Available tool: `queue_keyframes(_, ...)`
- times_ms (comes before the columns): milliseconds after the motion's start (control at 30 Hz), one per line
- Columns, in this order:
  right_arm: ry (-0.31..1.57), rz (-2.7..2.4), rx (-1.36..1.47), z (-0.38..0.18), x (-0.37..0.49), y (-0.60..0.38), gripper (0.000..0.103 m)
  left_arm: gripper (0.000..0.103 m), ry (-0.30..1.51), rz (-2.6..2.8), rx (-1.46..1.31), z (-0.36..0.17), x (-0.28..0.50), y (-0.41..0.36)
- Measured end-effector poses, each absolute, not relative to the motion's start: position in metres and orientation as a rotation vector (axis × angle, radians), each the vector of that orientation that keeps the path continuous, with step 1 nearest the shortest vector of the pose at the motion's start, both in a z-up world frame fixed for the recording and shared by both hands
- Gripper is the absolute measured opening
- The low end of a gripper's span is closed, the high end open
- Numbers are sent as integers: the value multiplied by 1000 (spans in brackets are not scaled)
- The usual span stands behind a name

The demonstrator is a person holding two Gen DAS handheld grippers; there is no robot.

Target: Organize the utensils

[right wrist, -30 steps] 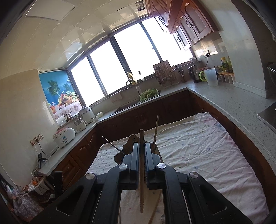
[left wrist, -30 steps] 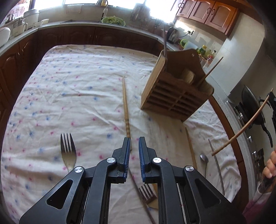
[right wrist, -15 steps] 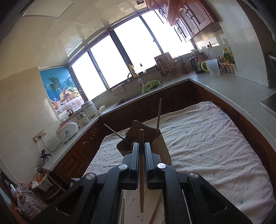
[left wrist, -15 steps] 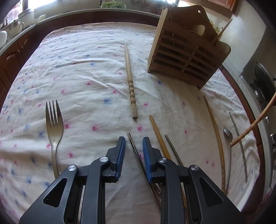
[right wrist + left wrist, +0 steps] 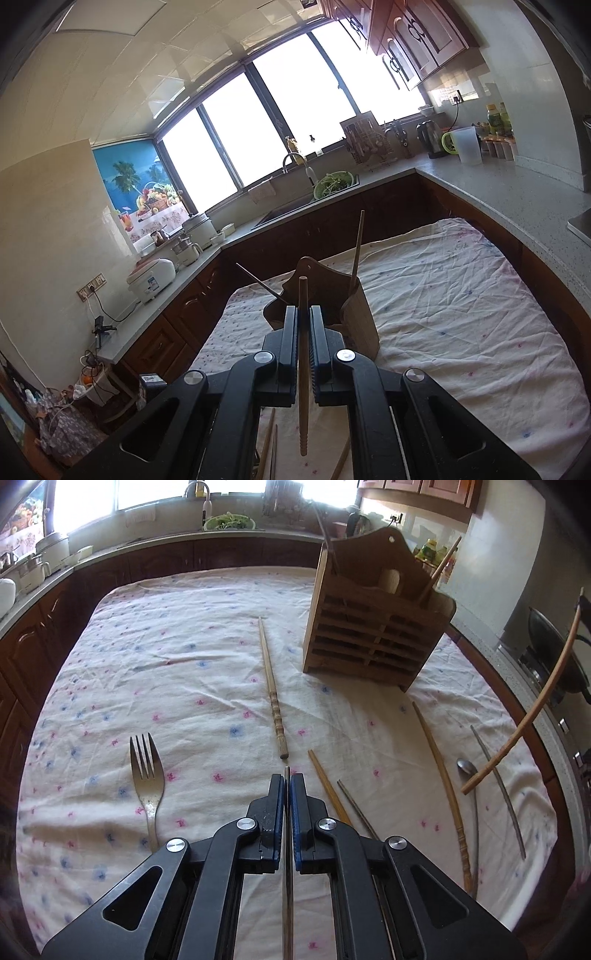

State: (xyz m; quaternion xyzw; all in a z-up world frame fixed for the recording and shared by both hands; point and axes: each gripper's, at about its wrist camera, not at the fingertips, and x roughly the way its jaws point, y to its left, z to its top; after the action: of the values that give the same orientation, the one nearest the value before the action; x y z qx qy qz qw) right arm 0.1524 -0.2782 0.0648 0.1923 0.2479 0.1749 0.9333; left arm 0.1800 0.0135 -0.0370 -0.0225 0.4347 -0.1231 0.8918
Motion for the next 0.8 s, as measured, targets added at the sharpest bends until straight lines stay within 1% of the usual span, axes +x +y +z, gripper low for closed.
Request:
queue_keyframes(233,479,361,383,75,151,-277,5,3,734,-280,-102,29,164,29)
queue_keyframes(400,458,367,375,83,152,-274,5,3,633,-296,-129,66,154,37)
queue_keyframes(600,435,372,368,92,156,-271,5,3,548,-299,-153,94,150,46)
queue_keyframes(800,420,375,364,98,161,-269,5,3,511,-305,-169,105,152,49)
